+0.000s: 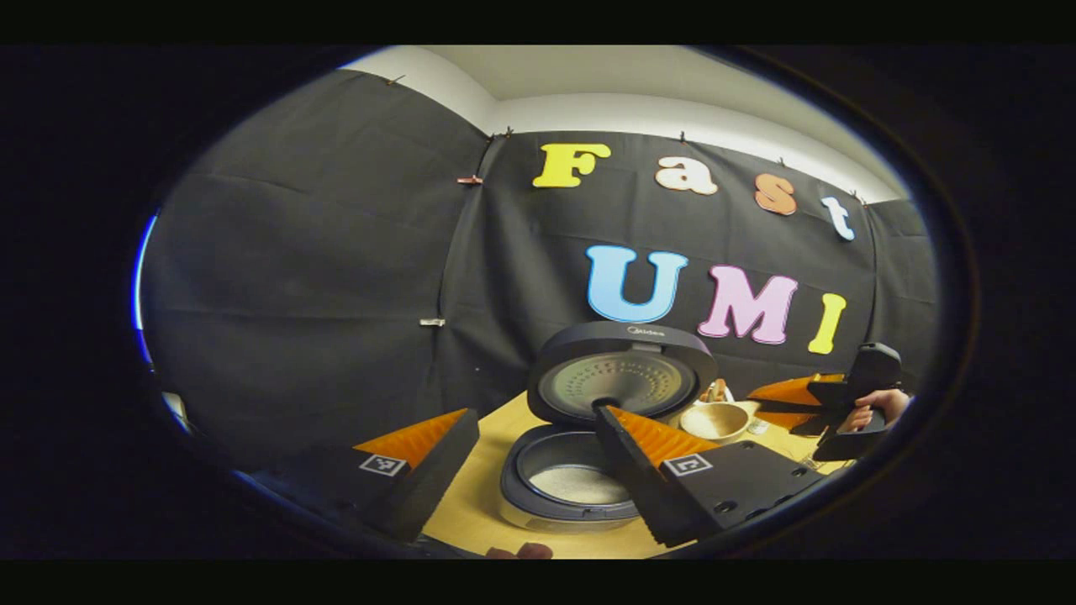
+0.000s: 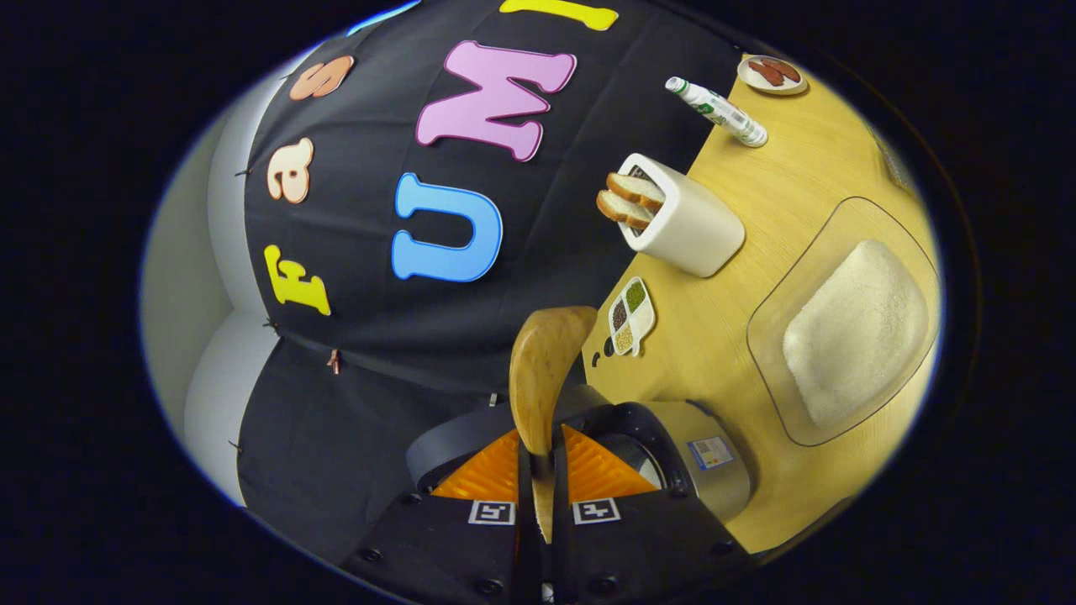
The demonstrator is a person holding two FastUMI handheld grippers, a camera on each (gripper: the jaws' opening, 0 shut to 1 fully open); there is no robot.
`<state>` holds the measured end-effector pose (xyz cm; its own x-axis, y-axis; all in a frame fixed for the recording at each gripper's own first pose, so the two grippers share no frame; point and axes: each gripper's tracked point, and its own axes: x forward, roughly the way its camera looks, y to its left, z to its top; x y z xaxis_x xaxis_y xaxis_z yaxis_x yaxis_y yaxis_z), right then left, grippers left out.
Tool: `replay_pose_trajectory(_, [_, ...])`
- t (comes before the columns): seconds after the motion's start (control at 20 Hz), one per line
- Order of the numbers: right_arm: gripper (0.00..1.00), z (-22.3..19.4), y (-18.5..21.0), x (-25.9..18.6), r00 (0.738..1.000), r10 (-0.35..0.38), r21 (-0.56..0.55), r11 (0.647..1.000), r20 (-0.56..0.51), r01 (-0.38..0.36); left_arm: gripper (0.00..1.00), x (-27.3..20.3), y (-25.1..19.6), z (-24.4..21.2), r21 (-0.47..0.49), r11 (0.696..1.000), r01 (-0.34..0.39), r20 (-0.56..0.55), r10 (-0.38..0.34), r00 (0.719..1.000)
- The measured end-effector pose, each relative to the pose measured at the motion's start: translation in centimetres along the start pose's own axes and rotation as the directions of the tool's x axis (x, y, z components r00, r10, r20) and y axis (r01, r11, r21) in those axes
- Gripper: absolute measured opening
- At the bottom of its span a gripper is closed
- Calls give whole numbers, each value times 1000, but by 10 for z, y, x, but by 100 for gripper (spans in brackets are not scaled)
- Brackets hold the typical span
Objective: Close the left gripper, press the button to open the rice cooker; take a wooden spoon from the chopstick holder with the right hand, scoop a spoonful of rice and pour it into the rice cooker, then put the wooden spoon back into the chopstick holder.
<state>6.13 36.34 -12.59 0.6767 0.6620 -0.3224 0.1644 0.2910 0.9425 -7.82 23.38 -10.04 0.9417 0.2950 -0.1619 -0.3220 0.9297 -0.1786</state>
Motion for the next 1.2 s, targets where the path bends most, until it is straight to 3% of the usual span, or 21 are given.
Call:
replay_pose_trajectory(0.25, [10,-21,7,24,999,-29,-173,984,17,32,95,2,7,-2,-12,1000,-9,-5,9,1000])
replay_pose_trajectory(0.4, [10,-35,4,34,998,-52,-323,945,23,56,95,6,9,-4,-17,1000,-10,-5,10,1000])
replay_pose_trajectory(0.55, [10,-50,4,46,998,-64,-472,879,17,64,92,10,12,-7,-25,1000,-11,-12,11,1000])
replay_pose_trajectory(0.7, [10,-64,11,49,998,-62,-630,774,25,64,92,14,15,-11,-31,999,-15,-18,15,1000])
replay_pose_trajectory(0.8, [10,-73,14,54,998,-52,-687,724,23,53,92,16,15,-15,-36,999,-17,-26,16,1000])
replay_pose_trajectory(1.2, [10,-80,21,45,999,-24,-807,588,41,47,95,19,21,-20,-48,999,-25,-33,23,999])
